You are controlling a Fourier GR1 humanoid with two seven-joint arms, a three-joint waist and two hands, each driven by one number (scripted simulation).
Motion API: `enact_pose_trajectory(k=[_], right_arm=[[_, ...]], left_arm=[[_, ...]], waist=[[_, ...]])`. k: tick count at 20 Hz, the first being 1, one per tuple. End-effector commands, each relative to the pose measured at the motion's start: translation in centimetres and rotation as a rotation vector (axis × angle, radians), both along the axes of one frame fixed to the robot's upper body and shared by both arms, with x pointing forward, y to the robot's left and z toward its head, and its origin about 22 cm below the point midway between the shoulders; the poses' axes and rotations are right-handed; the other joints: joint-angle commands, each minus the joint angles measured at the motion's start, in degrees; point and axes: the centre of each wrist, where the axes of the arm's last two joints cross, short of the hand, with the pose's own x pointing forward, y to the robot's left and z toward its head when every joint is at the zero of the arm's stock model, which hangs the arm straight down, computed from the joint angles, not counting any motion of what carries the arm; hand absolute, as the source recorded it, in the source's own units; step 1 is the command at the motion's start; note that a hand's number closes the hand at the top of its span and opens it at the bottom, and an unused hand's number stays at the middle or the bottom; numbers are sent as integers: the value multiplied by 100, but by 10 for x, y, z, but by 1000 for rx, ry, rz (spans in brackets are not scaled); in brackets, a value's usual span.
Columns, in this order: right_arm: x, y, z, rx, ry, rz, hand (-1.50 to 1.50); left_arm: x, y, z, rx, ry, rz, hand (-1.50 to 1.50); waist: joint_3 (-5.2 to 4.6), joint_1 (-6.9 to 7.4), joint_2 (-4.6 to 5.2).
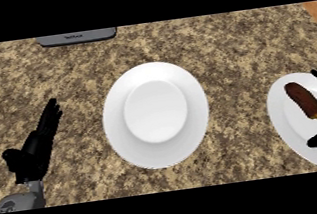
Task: Pick the sweet potato from the plate and place it in the plate
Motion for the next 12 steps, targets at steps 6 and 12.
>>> enact_pose_trajectory(k=[6, 12], right_arm=[[27, -22, -40, -9, 61, -11, -150], [36, -12, -54, -74, 87, -36, -150]], left_arm=[[-6, 2, -1, -11, 4, -8, 0], [-4, -2, 14, 23, 6, 6, 0]], waist=[[4, 25, 5], [4, 22, 0]])
